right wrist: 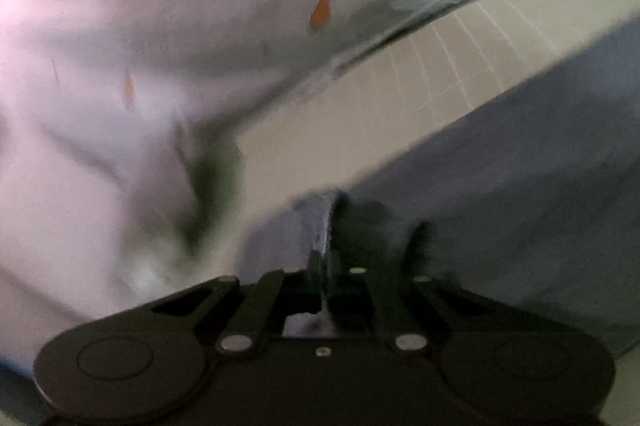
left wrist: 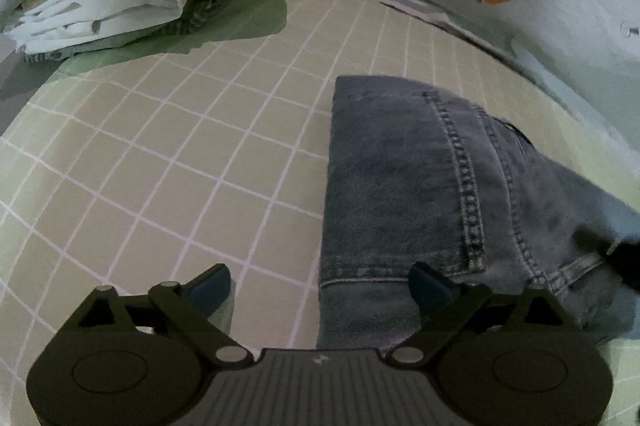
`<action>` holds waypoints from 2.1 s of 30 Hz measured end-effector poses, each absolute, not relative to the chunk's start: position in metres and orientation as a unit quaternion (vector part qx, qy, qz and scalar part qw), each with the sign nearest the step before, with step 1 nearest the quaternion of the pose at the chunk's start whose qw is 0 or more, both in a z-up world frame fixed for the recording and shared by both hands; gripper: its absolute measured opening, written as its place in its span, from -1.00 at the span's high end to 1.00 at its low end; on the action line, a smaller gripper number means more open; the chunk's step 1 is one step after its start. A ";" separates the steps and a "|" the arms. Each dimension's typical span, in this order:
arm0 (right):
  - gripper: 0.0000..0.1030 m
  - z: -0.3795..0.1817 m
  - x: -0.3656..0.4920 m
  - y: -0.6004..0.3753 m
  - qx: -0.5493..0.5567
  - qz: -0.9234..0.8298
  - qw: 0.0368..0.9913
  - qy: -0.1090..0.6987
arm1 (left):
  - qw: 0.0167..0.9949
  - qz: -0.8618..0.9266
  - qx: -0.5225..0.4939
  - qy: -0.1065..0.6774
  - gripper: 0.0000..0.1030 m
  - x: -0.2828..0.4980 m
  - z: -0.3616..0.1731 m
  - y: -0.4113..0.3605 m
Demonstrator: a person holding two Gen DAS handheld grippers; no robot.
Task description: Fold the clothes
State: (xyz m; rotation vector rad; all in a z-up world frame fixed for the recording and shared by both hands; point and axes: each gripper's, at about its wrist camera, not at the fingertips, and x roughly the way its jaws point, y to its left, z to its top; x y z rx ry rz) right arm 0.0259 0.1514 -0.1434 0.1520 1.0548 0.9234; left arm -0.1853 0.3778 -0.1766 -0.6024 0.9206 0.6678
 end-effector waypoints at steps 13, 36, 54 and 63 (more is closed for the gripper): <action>-0.15 -0.156 0.021 0.046 0.033 0.306 0.843 0.442 | 0.819 0.312 -0.209 0.433 -0.87 -0.161 -0.142 0.353; -0.99 -0.201 0.125 -0.204 0.210 0.020 0.914 0.348 | 0.802 0.270 -0.094 0.525 -0.99 -0.050 -0.170 0.271; 0.59 -0.185 0.242 -0.171 0.050 0.020 0.937 0.346 | 0.792 0.294 -0.099 0.526 -1.00 -0.045 -0.175 0.269; 0.66 -0.112 0.193 -0.104 0.042 0.130 0.954 0.267 | 0.812 0.307 -0.154 0.473 -1.00 -0.066 -0.152 0.291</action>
